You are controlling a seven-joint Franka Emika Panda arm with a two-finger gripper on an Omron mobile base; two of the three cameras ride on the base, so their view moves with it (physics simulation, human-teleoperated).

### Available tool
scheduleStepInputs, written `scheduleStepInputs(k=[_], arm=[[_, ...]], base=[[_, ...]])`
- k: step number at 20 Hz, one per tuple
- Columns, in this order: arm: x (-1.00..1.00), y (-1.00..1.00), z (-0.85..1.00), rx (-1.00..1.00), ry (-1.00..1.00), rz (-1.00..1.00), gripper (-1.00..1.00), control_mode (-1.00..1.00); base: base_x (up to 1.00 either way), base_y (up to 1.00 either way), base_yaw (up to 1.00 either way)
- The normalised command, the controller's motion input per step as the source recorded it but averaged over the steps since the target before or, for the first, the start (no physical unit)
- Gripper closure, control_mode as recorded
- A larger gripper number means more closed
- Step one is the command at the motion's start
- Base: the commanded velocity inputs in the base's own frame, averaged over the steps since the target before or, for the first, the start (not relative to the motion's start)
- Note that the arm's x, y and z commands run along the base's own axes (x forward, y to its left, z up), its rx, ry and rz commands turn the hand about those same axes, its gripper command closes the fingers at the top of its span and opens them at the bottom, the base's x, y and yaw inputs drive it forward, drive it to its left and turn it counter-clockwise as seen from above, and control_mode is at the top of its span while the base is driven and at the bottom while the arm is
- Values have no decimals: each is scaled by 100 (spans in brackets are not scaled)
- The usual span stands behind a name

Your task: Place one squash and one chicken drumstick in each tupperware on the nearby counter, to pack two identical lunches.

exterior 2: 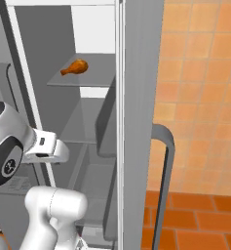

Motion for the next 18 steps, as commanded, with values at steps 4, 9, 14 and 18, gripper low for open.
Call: scheduleStepInputs(k=[4, 9, 14, 18], arm=[[0, 0, 2, 0, 0, 0, -100, -100], [9, 0, 66, 2, -9, 11, -100, -100], [23, 0, 94, 0, -12, 31, -100, -100], [39, 5, 59, -1, -7, 34, -100, -100]], base=[[0, 0, 0], [0, 0, 0], [0, 0, 0], [0, 0, 0]])
